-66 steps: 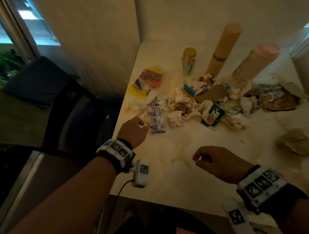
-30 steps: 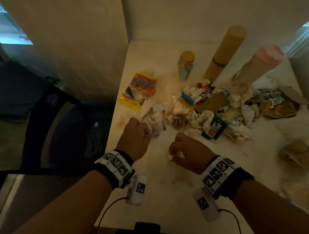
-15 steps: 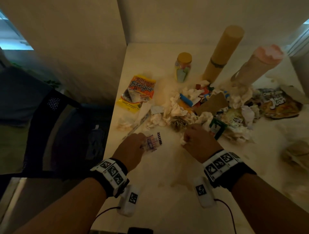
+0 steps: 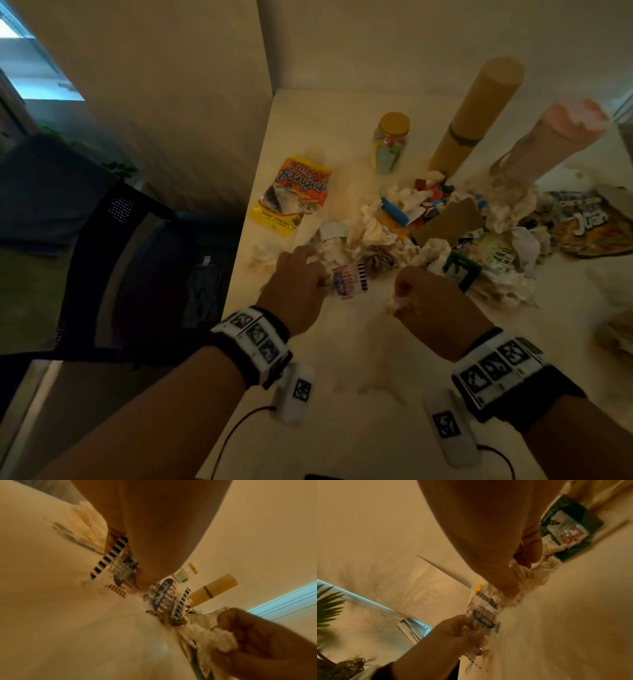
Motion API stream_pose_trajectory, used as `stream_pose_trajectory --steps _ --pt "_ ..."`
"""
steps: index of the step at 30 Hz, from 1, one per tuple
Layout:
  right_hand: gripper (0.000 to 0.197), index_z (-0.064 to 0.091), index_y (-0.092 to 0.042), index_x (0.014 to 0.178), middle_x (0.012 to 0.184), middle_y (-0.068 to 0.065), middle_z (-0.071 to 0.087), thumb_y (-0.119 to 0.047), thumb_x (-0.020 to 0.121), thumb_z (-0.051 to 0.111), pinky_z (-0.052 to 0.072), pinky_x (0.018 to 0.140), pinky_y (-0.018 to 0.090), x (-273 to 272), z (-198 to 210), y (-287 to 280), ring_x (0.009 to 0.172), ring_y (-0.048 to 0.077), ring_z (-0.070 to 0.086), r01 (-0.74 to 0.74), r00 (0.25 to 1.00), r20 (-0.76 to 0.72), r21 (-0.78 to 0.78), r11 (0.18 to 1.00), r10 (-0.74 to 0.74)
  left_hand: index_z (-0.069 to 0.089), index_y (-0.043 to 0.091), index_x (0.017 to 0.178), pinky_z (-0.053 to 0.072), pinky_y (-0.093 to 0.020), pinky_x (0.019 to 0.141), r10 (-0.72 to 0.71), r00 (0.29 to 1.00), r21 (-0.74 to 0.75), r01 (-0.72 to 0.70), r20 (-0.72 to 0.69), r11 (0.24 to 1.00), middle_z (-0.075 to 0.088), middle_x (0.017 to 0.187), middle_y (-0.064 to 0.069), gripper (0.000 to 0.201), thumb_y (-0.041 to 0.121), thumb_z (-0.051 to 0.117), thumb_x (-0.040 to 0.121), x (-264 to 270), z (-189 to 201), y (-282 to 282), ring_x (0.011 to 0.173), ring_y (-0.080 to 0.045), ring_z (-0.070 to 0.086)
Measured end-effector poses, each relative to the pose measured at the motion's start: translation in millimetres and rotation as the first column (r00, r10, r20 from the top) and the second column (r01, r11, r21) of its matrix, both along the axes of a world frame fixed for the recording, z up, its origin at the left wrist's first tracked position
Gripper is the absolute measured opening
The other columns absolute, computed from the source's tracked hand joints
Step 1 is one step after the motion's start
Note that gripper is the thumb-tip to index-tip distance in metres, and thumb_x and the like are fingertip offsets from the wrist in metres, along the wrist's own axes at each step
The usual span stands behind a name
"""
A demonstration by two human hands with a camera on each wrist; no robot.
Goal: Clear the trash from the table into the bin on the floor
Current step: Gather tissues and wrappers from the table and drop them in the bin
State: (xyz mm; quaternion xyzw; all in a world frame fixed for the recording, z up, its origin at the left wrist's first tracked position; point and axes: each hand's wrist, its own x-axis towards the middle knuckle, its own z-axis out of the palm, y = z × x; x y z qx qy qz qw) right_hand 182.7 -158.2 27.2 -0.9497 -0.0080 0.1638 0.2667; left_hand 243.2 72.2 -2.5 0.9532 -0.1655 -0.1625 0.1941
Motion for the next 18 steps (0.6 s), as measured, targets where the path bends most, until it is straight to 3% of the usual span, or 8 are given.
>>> stream_pose_trajectory --steps 3,5,7,10,11,13,15,18 --pt "0.029 0.05 -0.026 0.109 0.098 -0.006 0.055 -0.024 0.085 0.066 0.048 0.074 0.032 5 11 6 0.086 0.014 0.053 0.041 0.999 0.0 0.085 0.996 -0.041 0.06 0.016 0.103 0.043 -0.042 0.09 0.007 1.0 0.052 -0.007 0.002 0.999 0.042 0.133 -0.006 0.013 0.017 0.053 0.092 10 -13 -11 0.11 -0.032 0.042" --pt "0.036 0.051 -0.026 0.119 0.104 -0.007 0.052 -0.022 0.086 0.065 0.041 0.077 0.025 13 12 8 0.092 0.011 0.051 0.07 0.997 -0.023 0.124 0.99 -0.067 0.059 0.011 0.101 0.041 -0.037 0.085 0.017 1.0 0.034 -0.017 -0.01 0.999 0.05 0.12 -0.01 0.012 0.012 0.052 0.092 8 -15 -8 0.104 -0.032 0.048" --pt "0.032 0.057 -0.022 0.116 0.107 -0.005 0.05 -0.018 0.086 0.064 0.033 0.081 0.02 22 7 11 0.097 0.01 0.047 0.034 0.999 -0.011 0.11 0.993 -0.033 0.056 0.011 0.093 0.037 -0.033 0.076 0.011 0.998 0.018 -0.01 -0.057 1.0 0.054 0.101 -0.01 0.005 0.012 0.051 0.093 1 -14 1 0.093 -0.028 0.051" --pt "0.024 0.065 -0.015 0.102 0.105 -0.003 0.044 -0.006 0.08 0.065 0.026 0.078 0.015 32 -5 20 0.102 0.014 0.046 -0.041 0.999 0.034 0.123 0.992 0.037 0.047 0.015 0.083 0.036 -0.032 0.066 0.049 0.991 -0.07 -0.058 -0.123 0.996 0.049 0.081 -0.001 0.012 0.012 0.052 0.094 -16 -11 24 0.073 -0.019 0.045" --pt "0.024 0.066 -0.015 0.099 0.106 0.0 0.045 -0.003 0.078 0.064 0.028 0.08 0.017 35 -9 24 0.103 0.018 0.047 -0.063 0.997 0.049 0.133 0.989 0.057 0.047 0.016 0.086 0.037 -0.028 0.063 0.071 0.986 -0.111 -0.089 -0.153 0.99 0.049 0.081 0.001 0.011 0.011 0.051 0.094 -22 -8 33 0.071 -0.016 0.044" --pt "0.025 0.066 -0.016 0.097 0.108 0.005 0.047 -0.003 0.076 0.064 0.036 0.087 0.026 42 -13 37 0.105 0.025 0.048 -0.094 0.995 0.05 0.105 0.99 0.089 0.049 0.021 0.106 0.037 -0.013 0.06 0.089 0.968 -0.157 -0.128 -0.236 0.979 0.049 0.093 0.006 0.014 0.012 0.052 0.097 -32 0 50 0.078 -0.01 0.048" --pt "0.024 0.066 -0.016 0.101 0.116 0.009 0.045 -0.008 0.079 0.062 0.04 0.097 0.035 49 -19 51 0.109 0.028 0.048 -0.129 0.991 0.025 0.052 0.99 0.128 0.048 0.021 0.123 0.042 -0.011 0.064 0.104 0.954 -0.149 -0.15 -0.281 0.977 0.047 0.105 0.008 0.025 0.016 0.051 0.099 -38 5 67 0.088 -0.009 0.05" --pt "0.024 0.066 -0.017 0.105 0.141 0.013 0.037 -0.018 0.084 0.054 0.035 0.107 0.04 64 -26 73 0.127 0.031 0.04 -0.196 0.98 -0.013 0.037 0.98 0.196 0.055 0.006 0.102 0.038 -0.02 0.067 0.121 0.978 -0.084 -0.137 -0.17 0.987 0.048 0.097 -0.001 0.014 0.019 0.052 0.098 -34 6 84 0.078 -0.01 0.047"
